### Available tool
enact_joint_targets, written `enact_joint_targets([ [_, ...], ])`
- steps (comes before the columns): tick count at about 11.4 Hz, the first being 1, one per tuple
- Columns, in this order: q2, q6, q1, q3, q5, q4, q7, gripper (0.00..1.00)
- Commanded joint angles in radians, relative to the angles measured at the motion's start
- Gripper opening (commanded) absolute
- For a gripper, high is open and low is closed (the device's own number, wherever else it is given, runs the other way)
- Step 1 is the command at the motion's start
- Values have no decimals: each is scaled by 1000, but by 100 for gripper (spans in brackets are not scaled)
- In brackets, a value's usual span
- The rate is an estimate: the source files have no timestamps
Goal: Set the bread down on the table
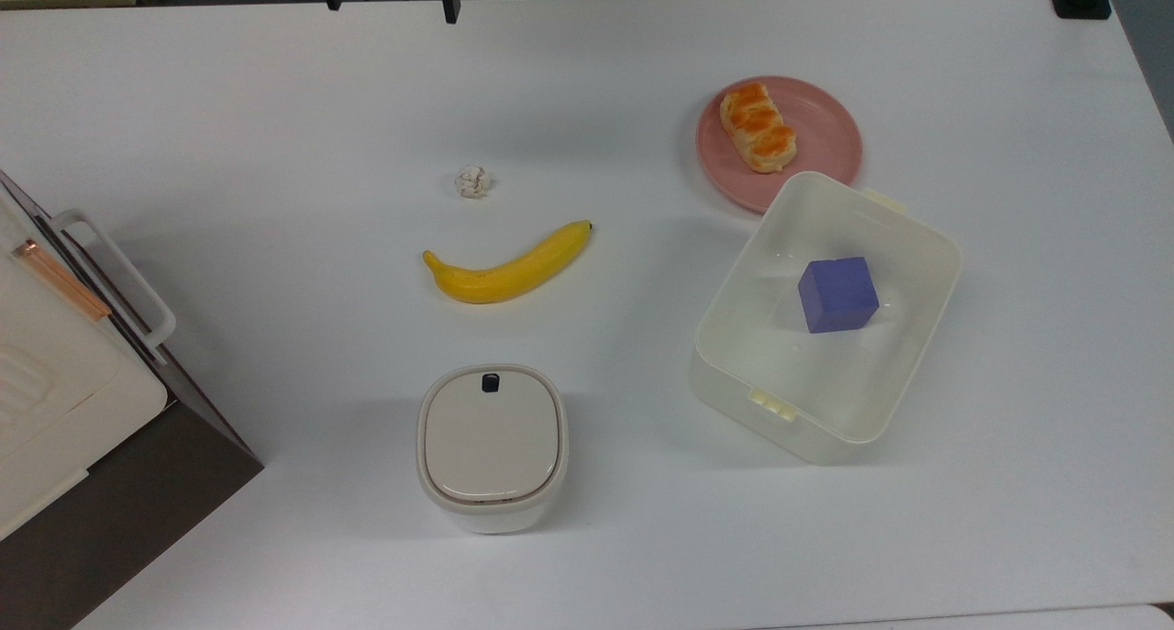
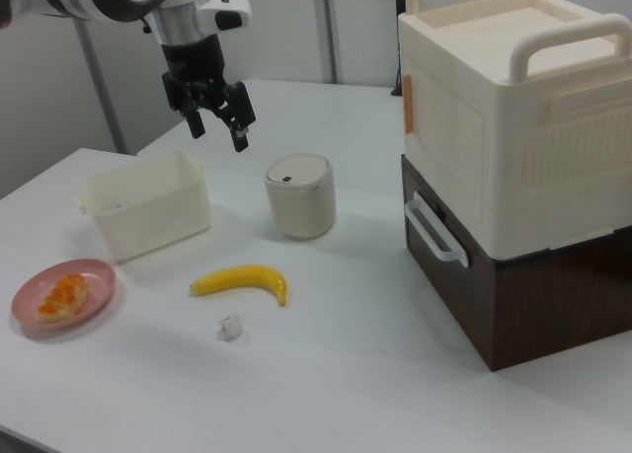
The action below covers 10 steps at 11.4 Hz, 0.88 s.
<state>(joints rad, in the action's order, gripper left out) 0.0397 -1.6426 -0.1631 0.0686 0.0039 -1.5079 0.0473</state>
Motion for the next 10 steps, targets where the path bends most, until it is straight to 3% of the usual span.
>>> enact_joint_targets([
  [1,-9,32,8,-12,1,2,-18,100],
  [10,-6,30,10,-9,4,-9,-18,100],
])
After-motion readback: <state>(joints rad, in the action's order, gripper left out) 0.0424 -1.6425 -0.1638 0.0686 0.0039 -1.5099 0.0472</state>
